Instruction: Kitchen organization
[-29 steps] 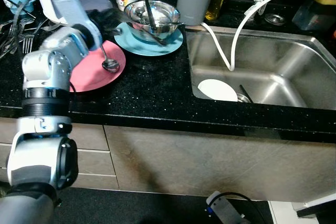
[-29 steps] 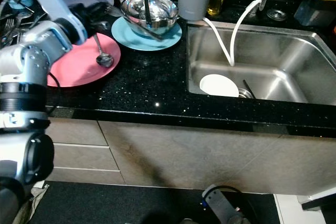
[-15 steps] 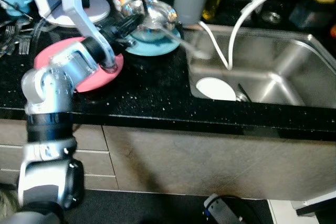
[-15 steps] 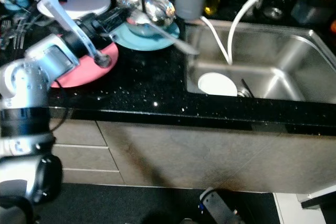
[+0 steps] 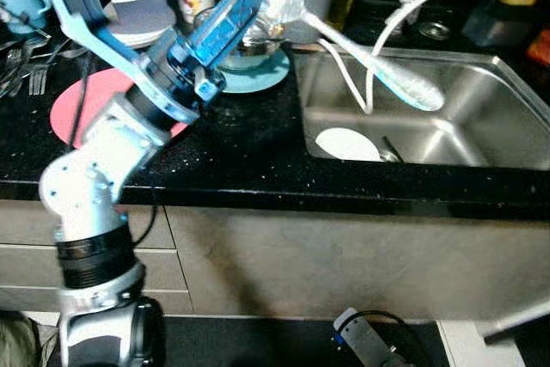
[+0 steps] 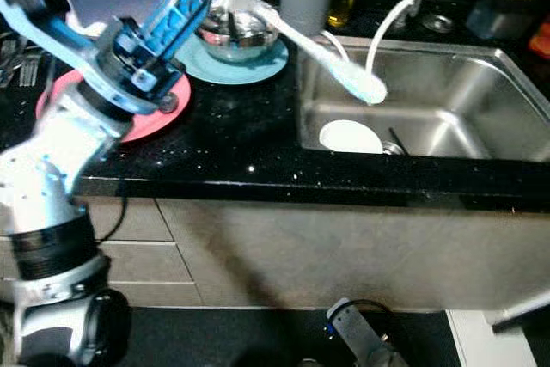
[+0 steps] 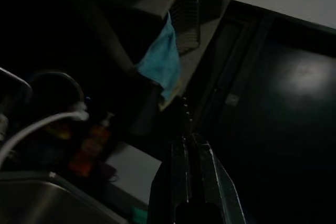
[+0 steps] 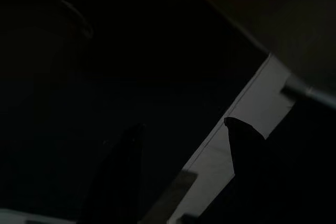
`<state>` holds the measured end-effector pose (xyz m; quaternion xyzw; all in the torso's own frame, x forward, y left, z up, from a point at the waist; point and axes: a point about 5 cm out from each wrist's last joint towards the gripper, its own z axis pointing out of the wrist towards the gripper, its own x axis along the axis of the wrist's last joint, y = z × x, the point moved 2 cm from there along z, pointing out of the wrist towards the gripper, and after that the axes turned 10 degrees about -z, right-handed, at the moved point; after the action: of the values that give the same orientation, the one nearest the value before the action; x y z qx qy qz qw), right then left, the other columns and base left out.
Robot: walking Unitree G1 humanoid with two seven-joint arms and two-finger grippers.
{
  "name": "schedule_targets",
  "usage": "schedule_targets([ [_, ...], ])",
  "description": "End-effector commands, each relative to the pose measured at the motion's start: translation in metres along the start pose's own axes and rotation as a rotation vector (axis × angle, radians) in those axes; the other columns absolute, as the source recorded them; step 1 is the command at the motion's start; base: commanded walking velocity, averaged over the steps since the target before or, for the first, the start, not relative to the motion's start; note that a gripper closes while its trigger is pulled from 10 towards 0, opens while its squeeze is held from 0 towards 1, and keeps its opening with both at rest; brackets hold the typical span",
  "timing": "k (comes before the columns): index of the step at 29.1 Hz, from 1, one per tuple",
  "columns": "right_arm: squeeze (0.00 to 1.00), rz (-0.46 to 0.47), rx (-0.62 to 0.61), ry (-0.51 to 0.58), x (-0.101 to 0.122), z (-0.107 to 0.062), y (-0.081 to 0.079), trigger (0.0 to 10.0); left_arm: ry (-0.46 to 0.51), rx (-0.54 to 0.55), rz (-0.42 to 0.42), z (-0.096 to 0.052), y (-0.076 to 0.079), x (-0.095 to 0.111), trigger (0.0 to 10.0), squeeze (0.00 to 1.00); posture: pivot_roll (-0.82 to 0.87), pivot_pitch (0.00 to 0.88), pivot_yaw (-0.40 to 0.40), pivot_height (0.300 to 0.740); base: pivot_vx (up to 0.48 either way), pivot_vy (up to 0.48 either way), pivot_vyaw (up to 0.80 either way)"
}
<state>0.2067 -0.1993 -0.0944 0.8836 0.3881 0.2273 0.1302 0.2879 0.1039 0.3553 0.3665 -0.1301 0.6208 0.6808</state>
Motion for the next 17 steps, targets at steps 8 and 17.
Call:
schedule_targets([
  [8,0.0,0.025,0.019,-0.034,-0.012,-0.001,-0.004,10.0,-0.02,0.208,0.122,0.006,-0.025,-0.013,10.0,0.0,0.06,0.138,-0.07,0.74,0.0,0.0,-0.8],
  [17,0.0,0.028,0.018,-0.045,-0.017,-0.002,0.001,10.0,-0.071,0.33,0.335,0.012,-0.039,-0.013,10.0,0.0,0.06,0.126,-0.064,0.74,0.0,0.0,-0.8],
])
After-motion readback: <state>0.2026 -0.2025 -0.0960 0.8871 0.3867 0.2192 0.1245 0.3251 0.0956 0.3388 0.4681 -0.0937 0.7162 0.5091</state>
